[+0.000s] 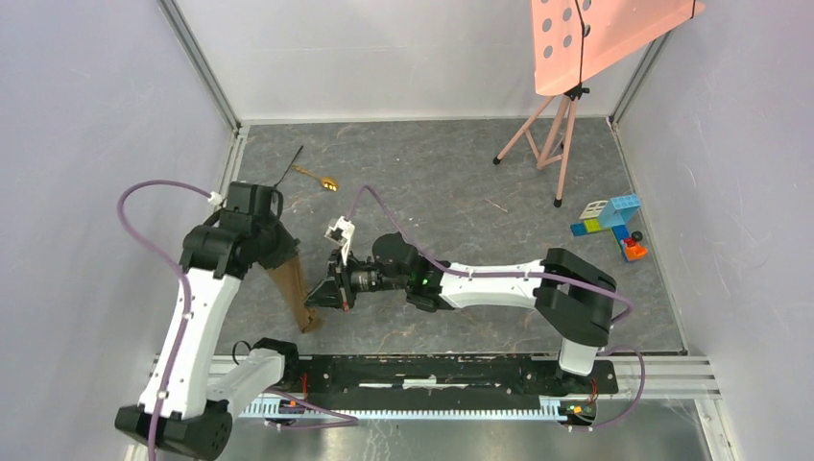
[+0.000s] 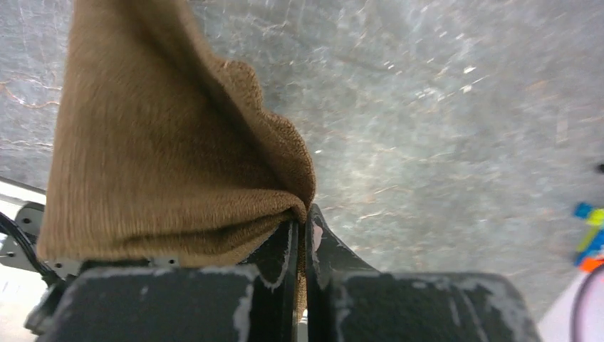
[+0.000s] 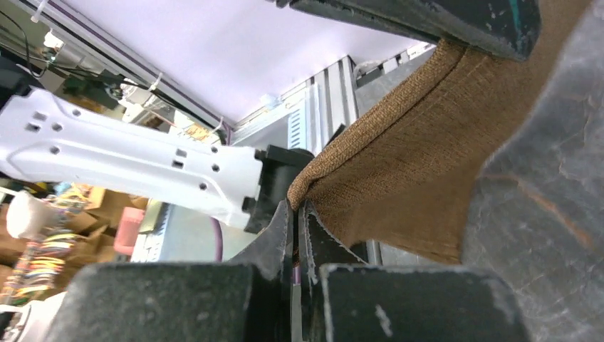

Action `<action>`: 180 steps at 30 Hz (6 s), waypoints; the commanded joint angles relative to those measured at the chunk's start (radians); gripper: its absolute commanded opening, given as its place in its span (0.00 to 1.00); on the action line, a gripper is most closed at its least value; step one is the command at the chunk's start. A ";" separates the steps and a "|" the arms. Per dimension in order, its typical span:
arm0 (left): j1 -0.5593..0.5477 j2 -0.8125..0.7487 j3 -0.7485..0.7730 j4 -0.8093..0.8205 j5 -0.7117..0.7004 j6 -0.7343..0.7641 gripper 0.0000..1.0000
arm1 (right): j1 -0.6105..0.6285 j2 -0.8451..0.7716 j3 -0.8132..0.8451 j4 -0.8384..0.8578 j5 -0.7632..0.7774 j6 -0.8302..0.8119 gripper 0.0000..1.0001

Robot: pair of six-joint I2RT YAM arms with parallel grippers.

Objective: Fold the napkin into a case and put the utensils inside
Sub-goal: Turn over the upper triangle folded napkin at the center of the board, then smooth out the lower triangle-folded napkin at the center of the board, then move the lower triangle-folded napkin to the center of the board.

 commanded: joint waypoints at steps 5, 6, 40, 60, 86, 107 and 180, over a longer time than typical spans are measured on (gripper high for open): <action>-0.125 0.434 -0.081 0.474 0.059 0.205 0.02 | -0.103 0.084 -0.341 0.450 -0.244 0.300 0.00; -0.154 0.509 -0.048 0.492 0.060 0.211 0.02 | -0.127 0.084 -0.398 0.490 -0.245 0.317 0.00; 0.307 0.241 0.199 0.286 0.382 0.325 0.02 | -0.033 0.137 0.282 -0.180 -0.230 0.097 0.00; -0.150 0.809 0.280 0.452 0.103 0.339 0.02 | -0.183 0.194 -0.386 0.904 -0.370 0.692 0.00; -0.418 0.699 0.260 0.402 0.276 0.405 0.80 | -0.547 -0.293 -0.930 0.174 -0.266 0.083 0.68; -0.417 0.268 -0.204 0.502 0.302 0.320 0.82 | -0.279 -0.248 -0.541 -0.634 0.499 -0.199 0.54; -0.300 0.231 -0.231 0.626 0.330 0.257 0.67 | -0.371 -0.499 -0.772 -0.683 0.644 -0.177 0.22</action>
